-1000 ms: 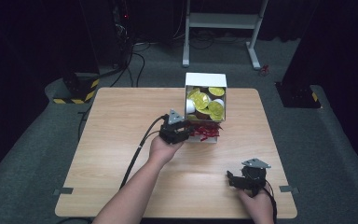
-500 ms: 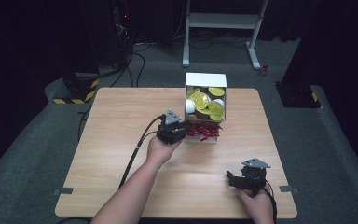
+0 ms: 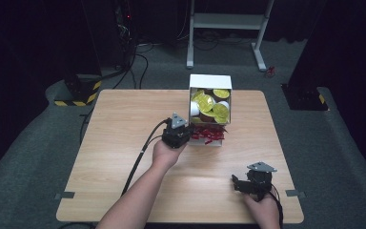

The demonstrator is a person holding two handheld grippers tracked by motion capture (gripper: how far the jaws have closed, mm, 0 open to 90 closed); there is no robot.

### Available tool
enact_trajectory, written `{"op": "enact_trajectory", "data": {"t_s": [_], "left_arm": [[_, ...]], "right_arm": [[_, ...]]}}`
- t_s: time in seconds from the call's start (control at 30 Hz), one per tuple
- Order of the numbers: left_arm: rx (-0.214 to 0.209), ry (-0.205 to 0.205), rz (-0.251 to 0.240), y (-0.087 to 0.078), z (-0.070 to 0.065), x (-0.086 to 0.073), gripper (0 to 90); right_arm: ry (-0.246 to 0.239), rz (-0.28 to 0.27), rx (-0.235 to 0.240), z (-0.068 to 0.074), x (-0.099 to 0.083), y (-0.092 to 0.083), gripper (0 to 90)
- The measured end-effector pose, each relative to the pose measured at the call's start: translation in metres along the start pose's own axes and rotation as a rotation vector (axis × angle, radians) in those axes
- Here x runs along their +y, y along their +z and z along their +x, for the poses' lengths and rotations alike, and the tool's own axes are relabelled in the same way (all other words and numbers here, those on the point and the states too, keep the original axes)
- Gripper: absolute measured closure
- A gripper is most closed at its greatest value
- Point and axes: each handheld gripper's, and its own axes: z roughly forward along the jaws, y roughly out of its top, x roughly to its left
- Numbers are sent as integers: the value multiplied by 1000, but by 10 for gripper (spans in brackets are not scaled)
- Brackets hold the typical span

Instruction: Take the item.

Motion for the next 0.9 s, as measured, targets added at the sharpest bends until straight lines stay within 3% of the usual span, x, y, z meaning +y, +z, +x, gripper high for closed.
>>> {"op": "enact_trajectory", "data": {"t_s": [0.6, 0.9], "left_arm": [[-53, 14, -53, -19, 0, -7, 866], [-74, -1, -72, -29, 0, -10, 865]], "right_arm": [[-1, -1, 0, 0, 0, 0, 82], [-1, 1, -1, 0, 0, 0, 82]]}}
